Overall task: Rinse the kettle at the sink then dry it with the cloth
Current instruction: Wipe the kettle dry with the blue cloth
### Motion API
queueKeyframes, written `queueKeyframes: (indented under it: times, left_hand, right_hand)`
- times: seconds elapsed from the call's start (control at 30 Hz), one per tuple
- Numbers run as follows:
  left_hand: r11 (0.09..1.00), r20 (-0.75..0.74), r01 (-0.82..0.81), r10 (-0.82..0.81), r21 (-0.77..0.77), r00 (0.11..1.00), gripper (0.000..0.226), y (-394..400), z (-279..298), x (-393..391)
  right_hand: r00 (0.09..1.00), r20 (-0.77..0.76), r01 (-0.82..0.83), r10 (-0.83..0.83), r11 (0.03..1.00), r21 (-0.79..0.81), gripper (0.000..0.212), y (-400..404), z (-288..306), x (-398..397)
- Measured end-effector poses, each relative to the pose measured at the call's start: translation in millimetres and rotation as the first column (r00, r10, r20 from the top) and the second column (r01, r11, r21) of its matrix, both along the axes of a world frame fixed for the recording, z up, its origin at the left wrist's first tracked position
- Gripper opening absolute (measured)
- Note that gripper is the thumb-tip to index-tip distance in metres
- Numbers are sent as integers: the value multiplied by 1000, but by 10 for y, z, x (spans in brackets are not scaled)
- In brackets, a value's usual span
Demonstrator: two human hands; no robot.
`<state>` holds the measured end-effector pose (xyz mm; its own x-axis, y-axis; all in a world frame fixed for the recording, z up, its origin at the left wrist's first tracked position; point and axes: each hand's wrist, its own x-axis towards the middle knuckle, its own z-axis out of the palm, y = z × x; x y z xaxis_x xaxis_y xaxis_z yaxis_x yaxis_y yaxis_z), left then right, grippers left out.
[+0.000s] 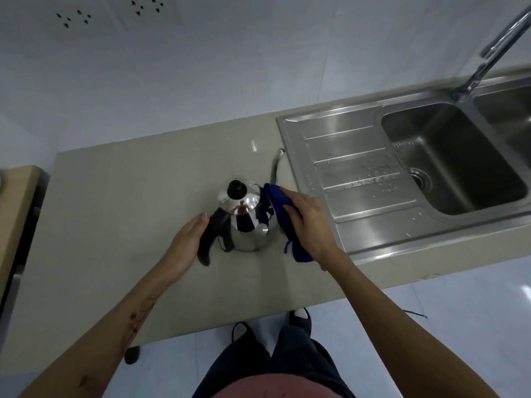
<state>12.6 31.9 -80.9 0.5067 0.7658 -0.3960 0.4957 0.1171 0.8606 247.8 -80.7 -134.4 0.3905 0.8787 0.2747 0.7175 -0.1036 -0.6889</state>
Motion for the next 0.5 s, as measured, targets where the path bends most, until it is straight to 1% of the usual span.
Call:
queueKeyframes:
  times: [0.07, 0.13, 0.2, 0.27, 0.37, 0.43, 0.5]
  left_hand:
    - [983, -44, -82, 91, 161, 995, 48, -62, -34, 90]
    - [959, -72, -133, 156, 250, 985, 51, -115, -53, 155]
    - [939, -80, -151, 184, 310, 980, 53, -129, -89, 170]
    - [927, -77, -149, 185, 343, 980, 58, -118, -126, 161]
    - [927, -65, -151, 184, 342, 981, 61, -93, -170, 144]
    - [927, -62, -153, 185, 342, 981, 66, -84, -188, 139]
    - [925, -58, -158, 189, 345, 980, 69, -83, -200, 138]
  right_hand:
    - [995, 97, 14, -12, 1000, -20, 39, -102, -20, 75]
    - [979, 204, 39, -29, 998, -43, 39, -206, -94, 175]
    - [958, 279, 90, -60, 991, -97, 34, -300, -223, 283]
    - [955, 287, 137, -77, 971, -195, 37, -381, -387, 369]
    - [953, 302, 149, -37, 922, -358, 47, -456, -590, 451]
    - [939, 342, 187, -31, 881, -435, 39, -470, -672, 495]
    - [919, 393, 227, -23, 846, -482, 51, -473, -756, 536]
